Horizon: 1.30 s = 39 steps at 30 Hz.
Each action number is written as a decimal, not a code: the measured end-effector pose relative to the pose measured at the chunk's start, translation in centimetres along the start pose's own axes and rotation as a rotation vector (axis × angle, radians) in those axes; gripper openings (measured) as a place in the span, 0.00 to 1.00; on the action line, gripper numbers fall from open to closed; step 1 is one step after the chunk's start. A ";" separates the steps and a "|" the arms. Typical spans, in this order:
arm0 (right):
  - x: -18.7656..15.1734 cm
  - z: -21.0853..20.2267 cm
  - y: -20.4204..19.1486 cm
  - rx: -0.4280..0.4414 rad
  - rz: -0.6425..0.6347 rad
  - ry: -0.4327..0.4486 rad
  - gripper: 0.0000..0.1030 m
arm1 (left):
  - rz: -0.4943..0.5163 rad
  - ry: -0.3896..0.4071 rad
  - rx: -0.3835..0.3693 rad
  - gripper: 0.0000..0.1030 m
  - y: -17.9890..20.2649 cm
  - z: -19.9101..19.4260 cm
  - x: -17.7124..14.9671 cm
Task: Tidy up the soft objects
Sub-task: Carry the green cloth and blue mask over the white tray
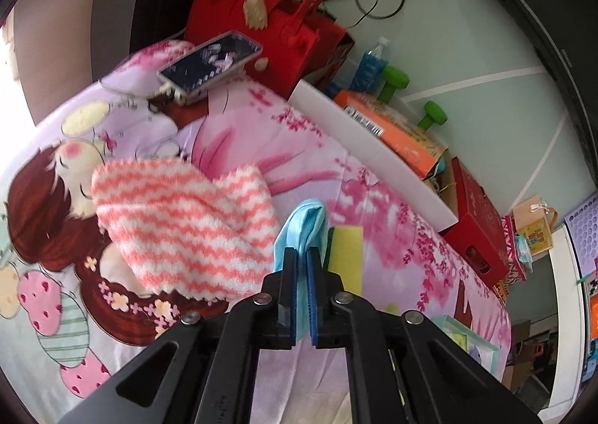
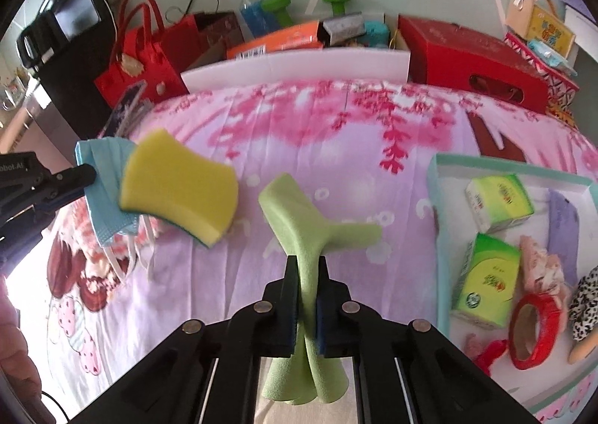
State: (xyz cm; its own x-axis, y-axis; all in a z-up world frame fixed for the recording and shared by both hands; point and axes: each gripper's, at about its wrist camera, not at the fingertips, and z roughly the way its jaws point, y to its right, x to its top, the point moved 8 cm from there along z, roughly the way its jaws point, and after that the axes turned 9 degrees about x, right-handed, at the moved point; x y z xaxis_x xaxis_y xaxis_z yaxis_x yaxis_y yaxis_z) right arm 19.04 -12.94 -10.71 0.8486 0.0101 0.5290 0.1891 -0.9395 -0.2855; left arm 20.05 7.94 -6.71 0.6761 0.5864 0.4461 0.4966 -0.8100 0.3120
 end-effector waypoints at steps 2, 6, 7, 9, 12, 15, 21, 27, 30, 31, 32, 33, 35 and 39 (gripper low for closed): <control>0.5 -0.8 0.0 0.002 0.001 0.025 0.07 | 0.009 0.025 -0.005 0.04 0.2 -0.9 0.4; 1.1 -2.3 -0.1 0.005 0.006 0.068 0.07 | 0.022 0.076 -0.017 0.04 0.6 -2.9 1.0; 1.3 -2.7 0.0 0.005 0.007 0.080 0.07 | 0.027 0.093 -0.020 0.04 0.7 -3.5 1.2; 1.7 -3.7 0.0 0.005 0.009 0.106 0.07 | 0.034 0.120 -0.029 0.04 0.9 -4.6 1.5; 2.2 -5.2 0.1 0.010 0.012 0.146 0.07 | 0.047 0.162 -0.047 0.04 1.4 -6.5 1.8; 2.6 -6.3 0.4 0.004 0.017 0.175 0.07 | 0.064 0.198 -0.061 0.04 2.0 -8.0 1.8; 2.6 -7.0 1.6 0.000 0.044 0.184 0.07 | 0.111 0.217 -0.080 0.04 3.6 -9.0 1.4; 2.5 -8.7 5.3 -0.055 0.115 0.215 0.07 | 0.173 0.196 -0.134 0.04 6.3 -9.2 0.0; 2.2 -9.7 7.4 -0.093 0.147 0.228 0.07 | 0.220 0.188 -0.171 0.04 8.4 -9.6 -1.0; 2.2 -10.1 8.1 -0.107 0.159 0.234 0.07 | 0.240 0.178 -0.197 0.04 9.4 -9.6 -1.6; 2.1 -10.6 8.8 -0.121 0.171 0.241 0.07 | 0.255 0.170 -0.218 0.04 10.2 -9.7 -2.0; 2.0 -11.1 9.6 -0.138 0.184 0.250 0.07 | 0.277 0.161 -0.243 0.04 11.2 -9.9 -2.7; 1.8 -12.1 11.1 -0.168 0.210 0.270 0.07 | 0.331 0.152 -0.281 0.04 13.5 -10.2 -4.1; 1.2 -13.7 13.9 -0.203 0.269 0.299 0.07 | 0.429 0.130 -0.342 0.04 17.4 -10.5 -6.8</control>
State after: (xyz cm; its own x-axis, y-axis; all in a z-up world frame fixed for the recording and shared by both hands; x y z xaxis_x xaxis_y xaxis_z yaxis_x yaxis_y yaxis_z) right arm 15.89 -30.68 -3.07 0.6685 -0.3148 0.6738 -0.1443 -0.9437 -0.2977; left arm 18.34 -10.25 4.44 0.6951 0.2147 0.6861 -0.0278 -0.9456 0.3241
